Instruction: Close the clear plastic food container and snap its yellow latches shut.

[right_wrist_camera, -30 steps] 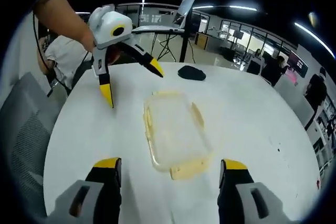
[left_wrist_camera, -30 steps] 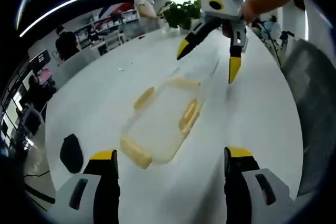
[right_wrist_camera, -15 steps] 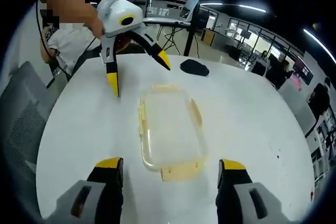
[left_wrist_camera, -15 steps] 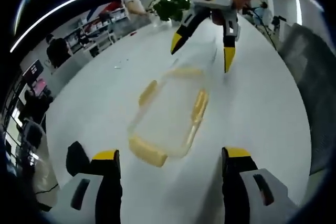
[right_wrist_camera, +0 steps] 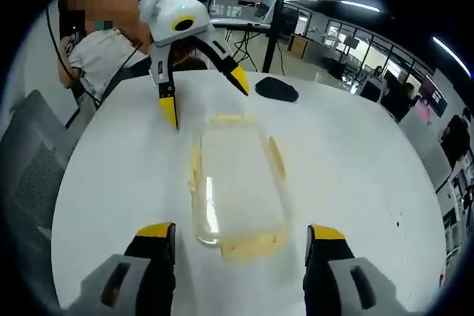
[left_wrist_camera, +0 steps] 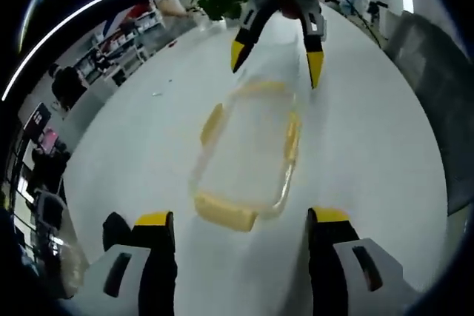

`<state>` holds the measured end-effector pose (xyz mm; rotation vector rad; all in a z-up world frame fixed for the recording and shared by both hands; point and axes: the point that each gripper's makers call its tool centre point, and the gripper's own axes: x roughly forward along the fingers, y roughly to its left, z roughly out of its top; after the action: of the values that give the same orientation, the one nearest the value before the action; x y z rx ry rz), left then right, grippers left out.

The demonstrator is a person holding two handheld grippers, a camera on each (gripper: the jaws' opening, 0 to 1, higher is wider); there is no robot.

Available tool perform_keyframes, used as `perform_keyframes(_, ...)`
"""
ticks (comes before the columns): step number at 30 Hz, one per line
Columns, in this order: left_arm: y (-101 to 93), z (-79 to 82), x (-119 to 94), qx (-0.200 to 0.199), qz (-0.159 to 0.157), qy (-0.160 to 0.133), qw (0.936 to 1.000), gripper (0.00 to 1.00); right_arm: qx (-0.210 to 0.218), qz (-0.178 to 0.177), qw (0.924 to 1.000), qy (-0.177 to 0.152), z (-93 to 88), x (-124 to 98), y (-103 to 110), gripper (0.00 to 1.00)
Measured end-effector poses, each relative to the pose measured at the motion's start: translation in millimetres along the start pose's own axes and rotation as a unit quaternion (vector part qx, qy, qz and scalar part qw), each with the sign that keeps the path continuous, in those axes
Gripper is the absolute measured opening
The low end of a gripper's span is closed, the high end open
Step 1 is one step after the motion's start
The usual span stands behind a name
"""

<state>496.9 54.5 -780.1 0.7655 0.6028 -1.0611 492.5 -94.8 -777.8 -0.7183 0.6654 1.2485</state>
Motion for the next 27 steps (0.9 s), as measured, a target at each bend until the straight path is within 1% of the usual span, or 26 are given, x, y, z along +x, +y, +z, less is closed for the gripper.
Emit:
perform_keyframes(1,0.5,0.2,0.7,0.007,-0.003,0.002,1.0000,0.71,-0.006,0.000,1.0000,0.006,-1.8,0.9,-1.1,0.71)
perform_keyframes(5,3.0,0.0,3.9,0.025,-0.013,0.006,0.9996,0.71,-0.006,0.007,0.9999,0.011,-2.5,2.4,-1.6,0.71)
perform_keyframes(8,5.2,-1.6,6.7,0.043,-0.026,0.013,0.9987,0.71,-0.019,0.018,0.9992,0.031,-9.7,5.1,0.2,0.70)
perform_keyframes(11,7.7,-1.8,7.8,0.046,-0.035,0.017,0.9982,0.71,-0.021,0.027,0.9986,0.040,-12.8,6.0,0.9,0.67)
perform_keyframes(14,9.5,-3.2,9.0,0.055,-0.041,0.023,0.9974,0.71,-0.022,0.032,0.9983,0.044,-14.9,7.7,-0.7,0.67)
perform_keyframes(18,9.8,-7.0,11.1,0.068,-0.058,0.035,0.9953,0.69,-0.029,0.041,0.9969,0.061,-21.7,10.6,-1.9,0.66)
perform_keyframes(19,9.9,-6.1,11.3,0.065,-0.064,0.034,0.9952,0.69,-0.031,0.043,0.9969,0.058,-20.9,10.7,-3.8,0.66)
perform_keyframes(21,12.6,-5.6,12.3,0.070,-0.066,0.036,0.9947,0.69,-0.023,0.049,0.9965,0.063,-21.9,11.0,-5.3,0.64)
perform_keyframes(27,16.0,-5.2,15.0,0.088,-0.080,0.046,0.9919,0.67,-0.031,0.051,0.9959,0.068,-21.1,11.4,-7.2,0.62)
